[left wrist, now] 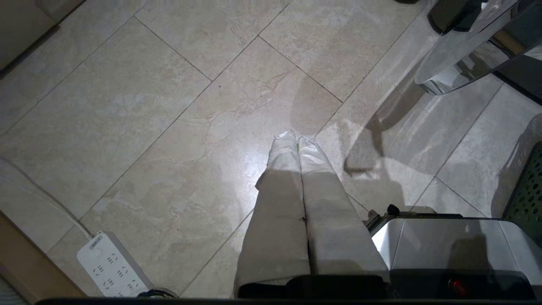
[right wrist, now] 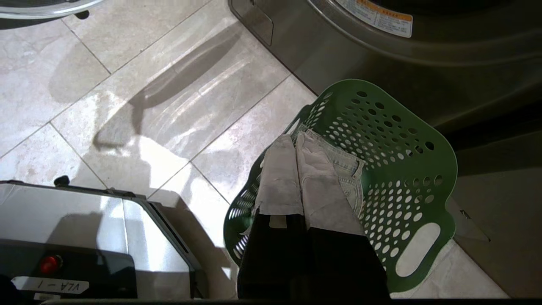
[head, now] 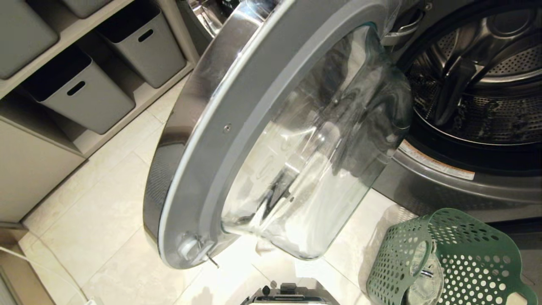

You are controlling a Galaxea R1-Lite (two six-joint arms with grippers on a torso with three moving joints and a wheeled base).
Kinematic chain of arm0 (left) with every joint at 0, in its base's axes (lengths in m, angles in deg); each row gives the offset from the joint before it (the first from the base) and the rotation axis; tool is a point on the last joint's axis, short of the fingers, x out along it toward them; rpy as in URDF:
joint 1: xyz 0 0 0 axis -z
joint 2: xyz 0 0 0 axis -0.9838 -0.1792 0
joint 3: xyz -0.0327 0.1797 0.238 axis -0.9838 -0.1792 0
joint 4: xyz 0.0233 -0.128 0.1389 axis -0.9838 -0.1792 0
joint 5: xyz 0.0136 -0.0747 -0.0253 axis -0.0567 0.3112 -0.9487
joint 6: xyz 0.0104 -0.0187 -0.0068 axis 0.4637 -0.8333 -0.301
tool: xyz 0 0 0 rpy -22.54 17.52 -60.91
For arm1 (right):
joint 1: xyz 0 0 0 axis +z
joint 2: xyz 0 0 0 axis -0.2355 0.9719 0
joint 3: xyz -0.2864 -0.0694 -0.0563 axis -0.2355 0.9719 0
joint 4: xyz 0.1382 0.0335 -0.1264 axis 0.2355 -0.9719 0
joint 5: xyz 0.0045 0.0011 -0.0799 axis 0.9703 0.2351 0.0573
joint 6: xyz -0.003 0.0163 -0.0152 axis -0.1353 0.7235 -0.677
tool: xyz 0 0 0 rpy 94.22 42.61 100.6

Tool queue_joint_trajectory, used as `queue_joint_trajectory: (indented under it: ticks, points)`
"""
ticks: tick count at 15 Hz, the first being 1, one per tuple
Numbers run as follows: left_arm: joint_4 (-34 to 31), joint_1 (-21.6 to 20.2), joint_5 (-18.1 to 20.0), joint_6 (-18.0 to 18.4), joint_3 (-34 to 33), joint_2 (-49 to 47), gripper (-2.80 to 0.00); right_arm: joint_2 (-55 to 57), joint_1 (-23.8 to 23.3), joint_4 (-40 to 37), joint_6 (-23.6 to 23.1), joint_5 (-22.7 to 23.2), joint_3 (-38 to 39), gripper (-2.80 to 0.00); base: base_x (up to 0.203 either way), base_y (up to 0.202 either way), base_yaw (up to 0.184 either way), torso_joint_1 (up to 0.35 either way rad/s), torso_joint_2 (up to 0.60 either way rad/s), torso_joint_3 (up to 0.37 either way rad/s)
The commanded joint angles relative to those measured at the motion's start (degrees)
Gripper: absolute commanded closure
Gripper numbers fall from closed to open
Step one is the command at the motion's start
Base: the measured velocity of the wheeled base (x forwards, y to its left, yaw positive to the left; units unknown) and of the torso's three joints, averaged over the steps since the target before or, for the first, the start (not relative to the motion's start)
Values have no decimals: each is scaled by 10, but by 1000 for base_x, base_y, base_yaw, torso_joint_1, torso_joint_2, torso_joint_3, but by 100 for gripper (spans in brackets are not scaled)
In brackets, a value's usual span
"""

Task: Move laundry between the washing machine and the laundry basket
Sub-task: Close the washing machine door with the left hand

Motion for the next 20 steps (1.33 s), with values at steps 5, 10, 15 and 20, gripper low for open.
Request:
queue_joint_trajectory:
  ticks: [5,10,15,20]
  points:
    - [1,0,0,-2,-1,-1,0,1,0,0,-2,1,0,0,0,0,0,1,3,200]
    - [0,0,0,-4,-1,-1,0,1,0,0,-1,1,0,0,0,0,0,1,3,204]
    - [0,0,0,-4,-1,-1,0,1,0,-1,2,1,0,0,0,0,0,3,2,201]
    - [0,0,0,-5,-1,-1,0,1,-1,-1,-1,1,0,0,0,0,0,0,3,116]
